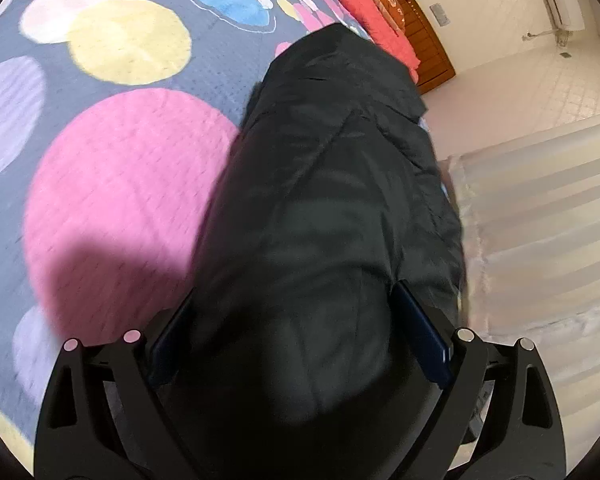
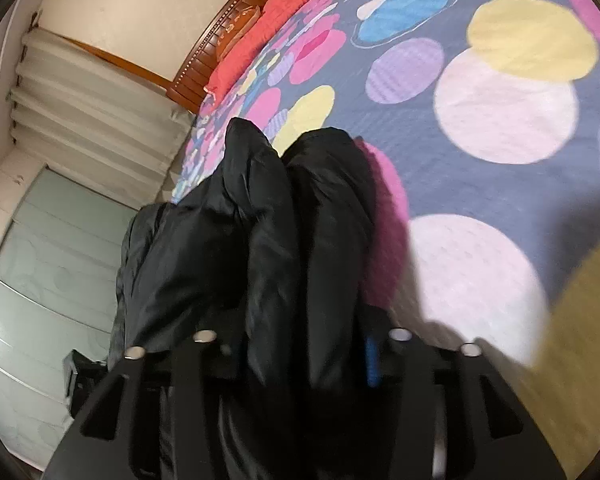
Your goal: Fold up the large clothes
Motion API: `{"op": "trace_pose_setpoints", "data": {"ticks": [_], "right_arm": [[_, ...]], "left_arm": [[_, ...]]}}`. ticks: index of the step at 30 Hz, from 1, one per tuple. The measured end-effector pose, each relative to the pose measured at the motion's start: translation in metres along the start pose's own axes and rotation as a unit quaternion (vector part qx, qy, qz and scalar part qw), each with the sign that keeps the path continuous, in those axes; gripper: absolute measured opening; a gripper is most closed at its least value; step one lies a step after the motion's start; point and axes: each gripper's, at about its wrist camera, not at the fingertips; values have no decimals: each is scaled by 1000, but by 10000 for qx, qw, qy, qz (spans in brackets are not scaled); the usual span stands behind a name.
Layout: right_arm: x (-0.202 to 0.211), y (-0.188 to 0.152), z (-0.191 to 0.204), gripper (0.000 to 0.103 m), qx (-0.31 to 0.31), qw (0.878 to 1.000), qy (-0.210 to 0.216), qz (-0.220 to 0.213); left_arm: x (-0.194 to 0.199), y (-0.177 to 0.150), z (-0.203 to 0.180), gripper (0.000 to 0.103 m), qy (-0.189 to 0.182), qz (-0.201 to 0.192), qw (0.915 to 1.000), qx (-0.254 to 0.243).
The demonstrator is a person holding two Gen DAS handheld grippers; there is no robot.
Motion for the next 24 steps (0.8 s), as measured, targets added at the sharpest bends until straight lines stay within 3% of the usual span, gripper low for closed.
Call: {"op": "trace_pose_setpoints", "data": {"ticks": [4,12,14,16,21,24], "right_arm": [[22,-17,3,65,263,9996,38,93],[28,-53,-1,67,202,9991,136,344],[28,-55,1,44,148,9987,178,453],[34,-56,7,32,183,9986,199,465],[44,-64,8,28,340,9983,50,464],[34,-59,-2,28,128,9987,136,479]], "left_arm": [[24,-24,14,95,-255,-11,9997,-28],[21,-64,39,100,-753,183,9968,194],[23,-68,32,94,-683,173,9975,100],[31,-72,22,90,-574,114,9983,-75],[33,-79,17,87,-343,115,9991,-222],[29,-82,21,87,-164,38,9989,-440]]}}
Point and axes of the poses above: each gripper's, at about its wrist camera, not at the fingertips, and x roughly against the way its jaws point, z to its left, y to its top, and after that the axes turned 5 degrees about y, right-handed
